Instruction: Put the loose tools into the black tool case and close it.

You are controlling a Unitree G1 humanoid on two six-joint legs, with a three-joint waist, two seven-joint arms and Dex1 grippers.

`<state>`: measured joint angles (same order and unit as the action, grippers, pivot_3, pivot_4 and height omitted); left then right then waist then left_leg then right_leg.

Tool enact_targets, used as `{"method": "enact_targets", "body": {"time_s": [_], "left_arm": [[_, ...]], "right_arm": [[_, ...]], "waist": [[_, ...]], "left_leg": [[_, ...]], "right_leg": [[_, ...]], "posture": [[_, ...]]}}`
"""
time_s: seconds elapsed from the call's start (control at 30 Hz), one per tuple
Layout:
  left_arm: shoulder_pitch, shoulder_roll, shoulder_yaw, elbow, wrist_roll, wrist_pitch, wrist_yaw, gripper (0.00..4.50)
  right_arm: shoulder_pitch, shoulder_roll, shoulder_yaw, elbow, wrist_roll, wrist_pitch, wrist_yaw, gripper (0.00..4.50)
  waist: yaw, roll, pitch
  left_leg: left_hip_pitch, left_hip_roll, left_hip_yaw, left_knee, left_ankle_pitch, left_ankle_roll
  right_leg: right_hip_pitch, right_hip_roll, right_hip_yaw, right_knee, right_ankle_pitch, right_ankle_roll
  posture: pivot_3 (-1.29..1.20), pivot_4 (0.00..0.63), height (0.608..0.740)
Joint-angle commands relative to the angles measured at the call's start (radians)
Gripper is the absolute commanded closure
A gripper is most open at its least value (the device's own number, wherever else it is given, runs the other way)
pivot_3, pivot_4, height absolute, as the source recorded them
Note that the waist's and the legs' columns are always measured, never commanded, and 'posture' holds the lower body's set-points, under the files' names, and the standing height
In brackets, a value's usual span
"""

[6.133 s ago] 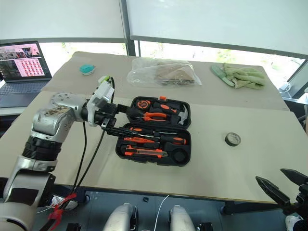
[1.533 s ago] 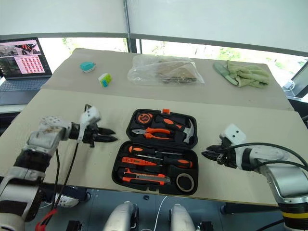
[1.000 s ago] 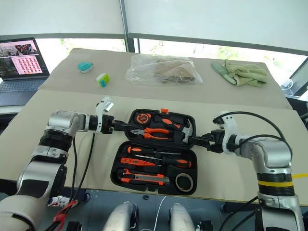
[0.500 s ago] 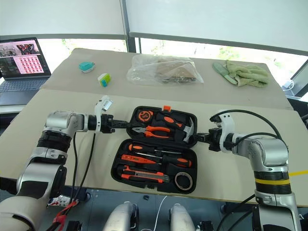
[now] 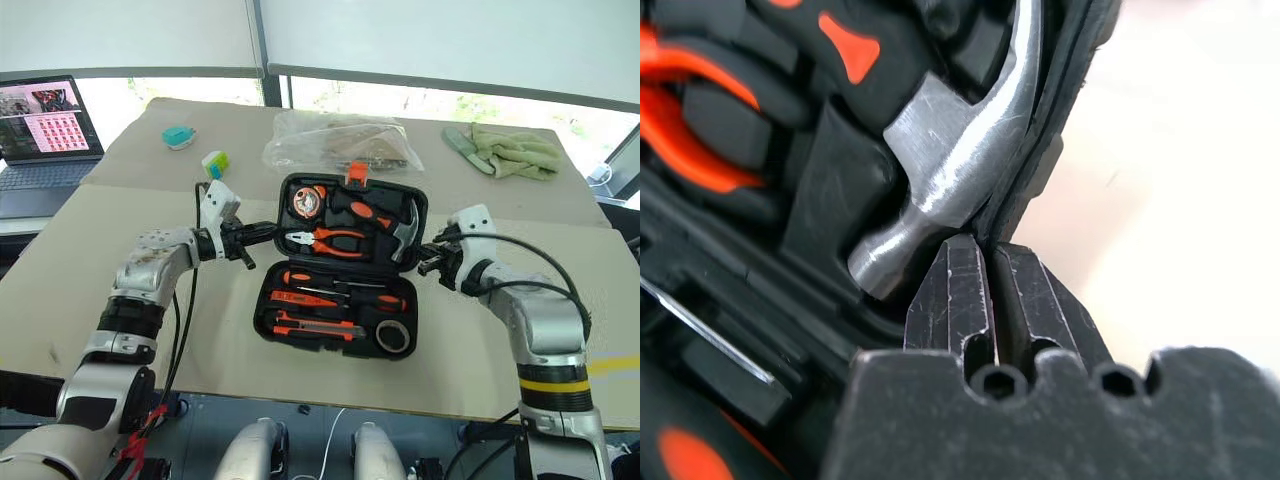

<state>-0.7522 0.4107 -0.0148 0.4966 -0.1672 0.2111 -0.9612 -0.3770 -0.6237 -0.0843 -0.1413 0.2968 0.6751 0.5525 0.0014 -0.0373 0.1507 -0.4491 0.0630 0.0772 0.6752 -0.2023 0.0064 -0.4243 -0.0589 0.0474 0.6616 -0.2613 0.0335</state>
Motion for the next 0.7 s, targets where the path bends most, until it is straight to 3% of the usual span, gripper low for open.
{"method": "enact_targets", "body": {"time_s": [0.03,0.2,0.37,0.6,0.7], "left_arm": [[0.047,0.004,-0.039,-0.052,0.082,-0.246,0.055,4.50],[0.113,0.011,-0.032,-0.052,0.123,-0.391,0.136,4.50],[0.217,0.025,-0.006,-0.133,0.139,-0.481,0.226,4.50],[0.368,0.056,0.020,-0.242,0.136,-0.481,0.281,4.50],[0.427,0.090,0.053,-0.317,0.095,-0.428,0.271,3.55]], "right_arm": [[0.053,0.002,0.004,-0.075,-0.082,-0.247,-0.007,4.46],[0.152,0.006,-0.004,-0.111,-0.163,-0.471,-0.025,4.46],[0.318,-0.048,0.018,-0.094,-0.342,-0.821,-0.045,4.46],[0.461,-0.114,0.021,-0.047,-0.518,-1.145,-0.106,4.46],[0.529,-0.129,-0.025,-0.102,-0.470,-1.152,-0.084,3.49]], "waist": [[0.001,0.000,0.000],[0.002,0.000,0.000],[-0.001,0.000,0.000],[-0.010,0.001,-0.001],[-0.015,0.001,-0.001]], "left_leg": [[0.000,0.000,0.000,0.000,0.000,0.000],[0.002,0.000,0.001,0.001,0.000,0.000],[0.004,0.001,0.001,0.001,0.000,0.000],[0.009,0.001,0.003,0.000,0.000,-0.001],[0.011,0.002,0.004,0.000,0.000,-0.001]], "right_leg": [[0.000,0.000,0.000,0.000,0.000,0.000],[0.002,0.000,0.000,0.001,0.000,0.000],[0.002,0.000,0.001,0.001,0.000,0.000],[0.006,0.000,0.002,0.002,0.000,0.000],[0.007,0.001,0.002,0.002,0.000,0.000]], "posture": [[0.00,0.150,0.740],[0.00,0.150,0.740],[0.00,0.150,0.740],[0.00,0.150,0.740],[0.00,0.150,0.740]]}}
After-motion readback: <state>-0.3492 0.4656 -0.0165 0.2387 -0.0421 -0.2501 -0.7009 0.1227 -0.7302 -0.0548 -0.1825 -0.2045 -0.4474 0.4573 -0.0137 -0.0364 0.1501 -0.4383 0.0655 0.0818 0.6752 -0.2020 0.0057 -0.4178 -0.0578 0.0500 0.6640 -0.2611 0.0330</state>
